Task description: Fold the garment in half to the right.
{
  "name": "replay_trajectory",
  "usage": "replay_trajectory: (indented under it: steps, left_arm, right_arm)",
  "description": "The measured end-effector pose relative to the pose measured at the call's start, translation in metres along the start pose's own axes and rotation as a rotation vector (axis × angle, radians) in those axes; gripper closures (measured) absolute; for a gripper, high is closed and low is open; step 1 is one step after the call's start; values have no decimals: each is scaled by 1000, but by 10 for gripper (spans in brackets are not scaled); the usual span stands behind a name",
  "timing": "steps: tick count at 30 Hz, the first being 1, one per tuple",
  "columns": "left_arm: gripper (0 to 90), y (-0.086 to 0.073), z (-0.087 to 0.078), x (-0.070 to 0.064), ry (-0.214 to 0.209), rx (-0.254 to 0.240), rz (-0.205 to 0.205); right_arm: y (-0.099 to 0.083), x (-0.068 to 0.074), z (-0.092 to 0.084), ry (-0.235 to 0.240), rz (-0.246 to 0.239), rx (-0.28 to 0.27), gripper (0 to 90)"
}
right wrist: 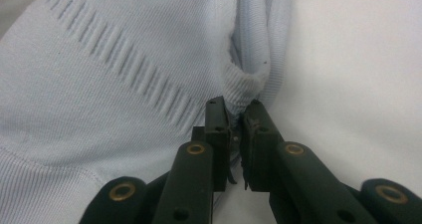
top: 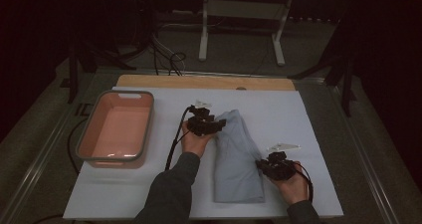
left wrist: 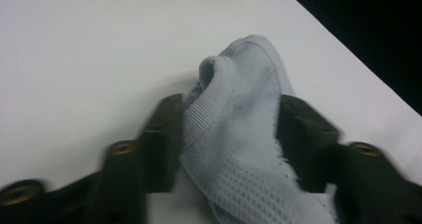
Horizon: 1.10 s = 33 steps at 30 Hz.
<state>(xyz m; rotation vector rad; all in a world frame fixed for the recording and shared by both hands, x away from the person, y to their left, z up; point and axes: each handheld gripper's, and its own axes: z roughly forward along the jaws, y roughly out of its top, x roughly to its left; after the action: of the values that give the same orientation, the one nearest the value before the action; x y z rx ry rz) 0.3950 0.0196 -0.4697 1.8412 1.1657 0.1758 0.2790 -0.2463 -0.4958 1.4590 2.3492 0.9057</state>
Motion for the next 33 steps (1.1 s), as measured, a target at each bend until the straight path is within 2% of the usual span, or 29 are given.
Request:
replay_trajectory:
  steps: [1,6,10,14,19,24,27,30,33]
  left_arm:
    - [352,-2,-6,-3,-18,-8,4]
    - [298,-8,-16,-16,-59,-5,38]
    - [299,-17,-25,-28,-121,5,72]
    - [358,-26,-31,-39,-176,18,108]
    - [527,-36,-35,-49,-280,53,130]
    - [808,-45,-34,-56,-331,93,187]
    - [880,-51,-30,-62,-361,141,226]
    - [900,-58,-23,-68,-333,212,284]
    - [900,-63,-13,-69,-268,255,318]
  right_arm:
    - [0,0,0,1,2,-1,832]
    - [0,0,0,-1,4,-3,831]
    - [0,0,0,-1,5,-4,830]
    - [0,0,0,-1,6,-4,828]
    - [0,0,0,-1,8,-3,826]
    - [0,-1,0,3,9,-1,823]
    - [0,-1,0,3,9,-1,823]
    - [0,-1,0,3,14,-3,823]
    - [0,-1,-1,2,14,-5,821]
